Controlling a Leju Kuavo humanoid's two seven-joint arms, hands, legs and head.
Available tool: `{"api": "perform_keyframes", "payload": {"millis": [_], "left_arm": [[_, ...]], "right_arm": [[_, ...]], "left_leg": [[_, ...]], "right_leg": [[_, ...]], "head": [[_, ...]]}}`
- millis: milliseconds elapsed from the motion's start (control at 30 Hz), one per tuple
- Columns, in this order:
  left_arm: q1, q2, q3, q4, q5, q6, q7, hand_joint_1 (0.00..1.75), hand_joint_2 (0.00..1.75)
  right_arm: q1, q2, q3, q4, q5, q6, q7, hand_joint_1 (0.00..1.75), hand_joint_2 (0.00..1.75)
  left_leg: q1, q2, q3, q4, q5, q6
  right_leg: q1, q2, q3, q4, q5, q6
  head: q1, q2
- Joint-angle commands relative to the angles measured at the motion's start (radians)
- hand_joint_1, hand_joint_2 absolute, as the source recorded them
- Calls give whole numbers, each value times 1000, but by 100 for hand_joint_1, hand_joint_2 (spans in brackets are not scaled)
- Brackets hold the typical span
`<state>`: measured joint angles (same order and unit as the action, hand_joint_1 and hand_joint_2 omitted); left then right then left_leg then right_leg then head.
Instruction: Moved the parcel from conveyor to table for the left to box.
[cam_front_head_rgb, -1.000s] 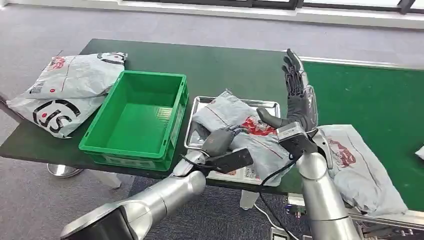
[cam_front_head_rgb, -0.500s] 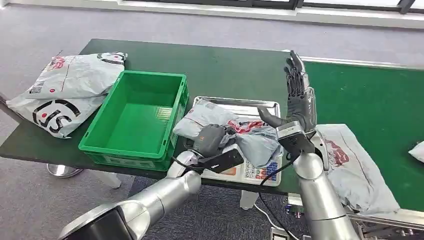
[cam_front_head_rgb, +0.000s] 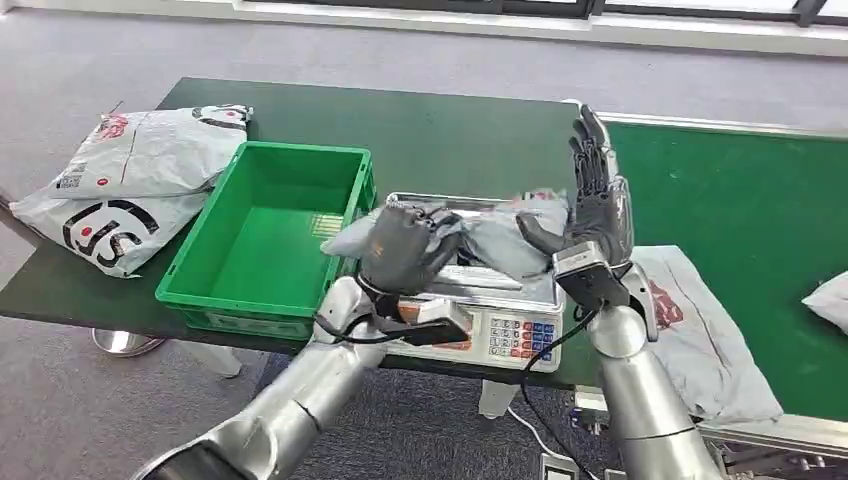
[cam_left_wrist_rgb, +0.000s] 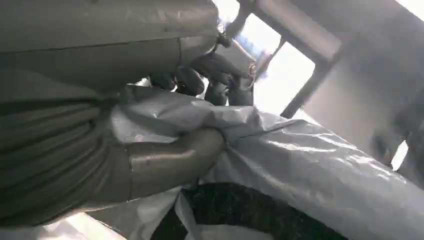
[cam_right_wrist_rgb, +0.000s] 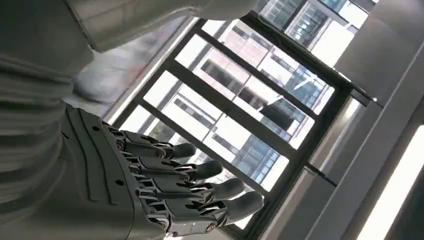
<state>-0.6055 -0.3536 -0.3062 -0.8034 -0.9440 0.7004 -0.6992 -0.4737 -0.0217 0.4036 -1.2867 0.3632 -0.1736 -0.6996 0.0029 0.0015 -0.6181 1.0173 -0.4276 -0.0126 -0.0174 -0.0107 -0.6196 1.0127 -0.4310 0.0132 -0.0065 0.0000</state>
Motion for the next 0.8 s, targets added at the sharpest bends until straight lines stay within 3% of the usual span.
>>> {"api": "perform_keyframes", "payload": {"millis": [33,233,267,367,400,500,533,567,633,800], "left_arm": [[84,5,191,-404,-81,-2,1,175,175],[104,7,254,-514,-238,-2,1,175,175],[92,36,237,-501,-232,-2,38,175,175],[65,5,395,-337,-356,-2,1,175,175],[27,5,464,-217,-433,-2,41,175,175],[-74,55,509,108,-395,-2,108,175,175],[-89,89,467,157,-511,-2,247,175,175],[-184,150,436,444,-555,-28,450,175,175],[-197,188,422,502,-534,-53,472,175,175],[-204,185,418,516,-534,-87,512,175,175]], "right_arm": [[-70,-26,42,100,6,1,1,0,175],[-61,-38,12,81,14,14,2,0,175],[-56,-49,17,67,9,26,11,0,175],[-40,-50,7,55,18,28,4,0,175],[-28,-61,12,45,29,16,3,0,175],[0,-72,-3,15,31,19,5,0,175],[3,-73,-4,10,33,22,3,0,175],[15,-76,-11,-9,38,30,5,0,175],[31,-76,-21,-28,48,40,11,0,175],[31,-73,-22,-27,51,43,12,0,175]], "left_leg": [[1,3,2,-1,-1,0],[1,4,2,-1,-1,0],[1,3,1,0,-2,0],[0,3,5,-3,-1,0],[0,2,5,-3,-1,0],[0,0,5,-3,0,0],[1,-1,4,-3,0,0],[-1,-3,5,-3,1,0],[-1,-3,4,-3,1,0],[0,6,3,-1,2,-3]], "right_leg": [[1,3,1,-1,0,-1],[1,4,2,-2,0,-1],[1,3,1,-1,0,-1],[1,3,4,-3,0,-1],[0,2,5,-3,0,-1],[0,0,5,-3,0,-1],[1,-1,4,-2,0,-1],[-1,-3,4,-1,-1,-1],[-1,-4,4,-1,-1,-1],[1,6,-1,-1,4,-4]], "head": [[0,0],[0,0],[0,0],[0,0],[0,0],[0,0],[0,0],[0,0],[0,0],[0,0]]}}
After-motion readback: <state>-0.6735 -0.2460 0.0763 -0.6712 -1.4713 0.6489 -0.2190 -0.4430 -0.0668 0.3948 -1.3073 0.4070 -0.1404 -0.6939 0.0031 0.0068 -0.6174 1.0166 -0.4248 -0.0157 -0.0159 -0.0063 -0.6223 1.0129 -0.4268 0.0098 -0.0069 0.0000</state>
